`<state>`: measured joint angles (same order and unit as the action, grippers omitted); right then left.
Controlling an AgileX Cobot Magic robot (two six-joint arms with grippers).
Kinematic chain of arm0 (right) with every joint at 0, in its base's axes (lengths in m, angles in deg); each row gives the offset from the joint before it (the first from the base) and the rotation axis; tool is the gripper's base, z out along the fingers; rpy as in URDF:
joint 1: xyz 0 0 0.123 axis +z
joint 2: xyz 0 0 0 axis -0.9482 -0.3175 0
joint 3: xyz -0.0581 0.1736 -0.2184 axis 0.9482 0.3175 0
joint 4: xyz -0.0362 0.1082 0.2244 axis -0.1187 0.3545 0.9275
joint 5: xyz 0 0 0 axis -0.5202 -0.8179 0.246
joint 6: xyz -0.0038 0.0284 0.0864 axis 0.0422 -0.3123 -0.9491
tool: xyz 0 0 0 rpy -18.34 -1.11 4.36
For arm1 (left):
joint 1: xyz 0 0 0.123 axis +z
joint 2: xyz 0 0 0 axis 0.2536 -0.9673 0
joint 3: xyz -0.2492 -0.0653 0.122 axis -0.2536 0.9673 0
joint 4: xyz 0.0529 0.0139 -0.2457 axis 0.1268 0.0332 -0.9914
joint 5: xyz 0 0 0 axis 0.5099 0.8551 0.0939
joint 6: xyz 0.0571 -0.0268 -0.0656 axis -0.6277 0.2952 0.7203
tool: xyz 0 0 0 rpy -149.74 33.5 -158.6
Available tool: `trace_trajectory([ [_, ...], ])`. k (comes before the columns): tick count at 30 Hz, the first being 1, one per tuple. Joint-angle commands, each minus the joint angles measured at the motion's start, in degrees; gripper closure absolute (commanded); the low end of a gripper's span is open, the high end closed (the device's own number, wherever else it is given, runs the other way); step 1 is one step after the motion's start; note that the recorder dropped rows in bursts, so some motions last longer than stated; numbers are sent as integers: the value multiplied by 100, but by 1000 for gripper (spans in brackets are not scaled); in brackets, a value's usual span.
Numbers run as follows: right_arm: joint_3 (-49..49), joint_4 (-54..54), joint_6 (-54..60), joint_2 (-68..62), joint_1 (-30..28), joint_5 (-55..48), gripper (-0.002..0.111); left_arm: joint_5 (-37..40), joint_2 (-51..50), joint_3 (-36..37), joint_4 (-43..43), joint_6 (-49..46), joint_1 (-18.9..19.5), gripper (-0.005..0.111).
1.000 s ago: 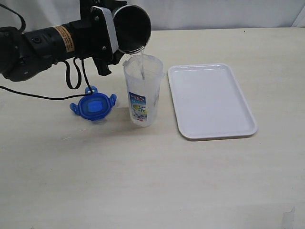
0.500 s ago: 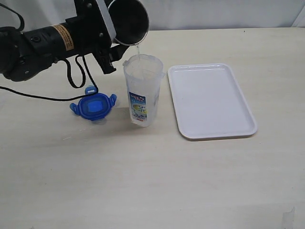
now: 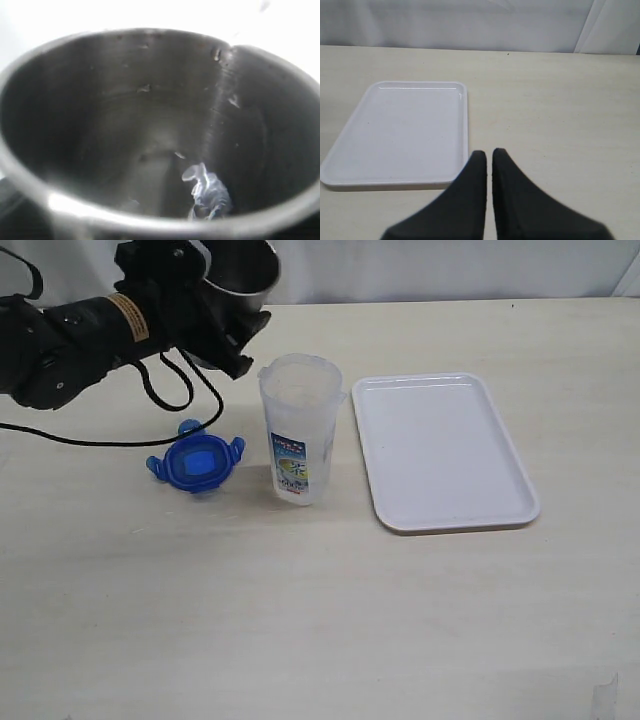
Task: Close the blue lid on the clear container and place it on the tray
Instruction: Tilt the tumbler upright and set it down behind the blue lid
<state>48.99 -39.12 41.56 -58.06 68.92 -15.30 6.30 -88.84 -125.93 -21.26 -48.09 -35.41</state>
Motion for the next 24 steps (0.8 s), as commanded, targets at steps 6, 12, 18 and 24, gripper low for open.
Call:
trace_trajectory([
  [6,15,10,0,25,-2,89,104,-449,-278,-80,-1059,1265,514,107],
  [12,15,10,0,25,-2,89,104,-588,-780,-436,-982,1403,921,107],
  [18,15,10,0,25,-2,89,104,-362,-1514,-1596,-803,1573,1001,107],
  [24,15,10,0,25,-2,89,104,-121,-2528,-2970,-804,1905,1013,107],
])
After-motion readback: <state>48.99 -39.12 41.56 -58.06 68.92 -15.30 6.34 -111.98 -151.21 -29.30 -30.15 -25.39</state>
